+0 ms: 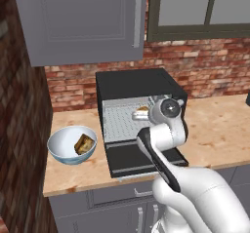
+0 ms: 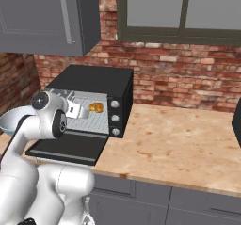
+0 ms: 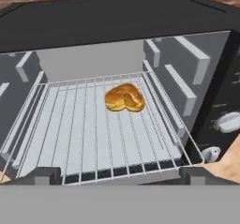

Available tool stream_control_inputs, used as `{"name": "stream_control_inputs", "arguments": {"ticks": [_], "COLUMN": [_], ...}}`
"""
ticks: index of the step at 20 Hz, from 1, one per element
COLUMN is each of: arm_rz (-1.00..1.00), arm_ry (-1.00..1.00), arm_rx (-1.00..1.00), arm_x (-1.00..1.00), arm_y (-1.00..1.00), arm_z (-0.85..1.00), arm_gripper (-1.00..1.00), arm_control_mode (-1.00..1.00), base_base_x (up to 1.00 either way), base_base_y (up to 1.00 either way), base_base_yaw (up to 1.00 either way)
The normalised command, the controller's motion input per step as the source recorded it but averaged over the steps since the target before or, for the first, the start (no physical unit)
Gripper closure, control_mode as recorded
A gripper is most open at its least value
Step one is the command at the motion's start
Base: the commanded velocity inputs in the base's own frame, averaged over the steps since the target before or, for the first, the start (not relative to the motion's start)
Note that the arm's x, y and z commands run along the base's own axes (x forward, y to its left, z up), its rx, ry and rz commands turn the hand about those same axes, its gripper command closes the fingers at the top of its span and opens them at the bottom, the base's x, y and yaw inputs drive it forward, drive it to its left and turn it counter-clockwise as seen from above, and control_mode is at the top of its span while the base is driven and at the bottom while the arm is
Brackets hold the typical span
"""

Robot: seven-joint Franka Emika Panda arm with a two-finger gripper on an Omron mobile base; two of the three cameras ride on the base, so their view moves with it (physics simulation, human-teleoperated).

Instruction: Pick up the heated bread from the toaster oven and place it in the bowl. Then move the bread bowl to the dining counter.

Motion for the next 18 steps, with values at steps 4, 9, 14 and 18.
{"name": "stream_control_inputs", "arguments": {"ticks": [4,9,14,18], "arm_rz": [0.0,0.0,0.0,0.0], "arm_ry": [-0.07,-0.03,0.0,0.0], "arm_rx": [0.0,0.0,0.0,0.0], "arm_x": [0.41,0.44,0.4,0.3], "arm_y": [0.0,0.0,0.0,0.0], "arm_z": [0.0,-0.03,-0.1,-0.13], "arm_gripper": [-1.0,-1.0,-1.0,-1.0], "arm_control_mode": [-1.0,-1.0,-1.0,-1.0], "base_base_x": [0.0,0.0,0.0,0.0], "base_base_y": [0.0,0.0,0.0,0.0], "base_base_yaw": [0.0,0.0,0.0,0.0]}}
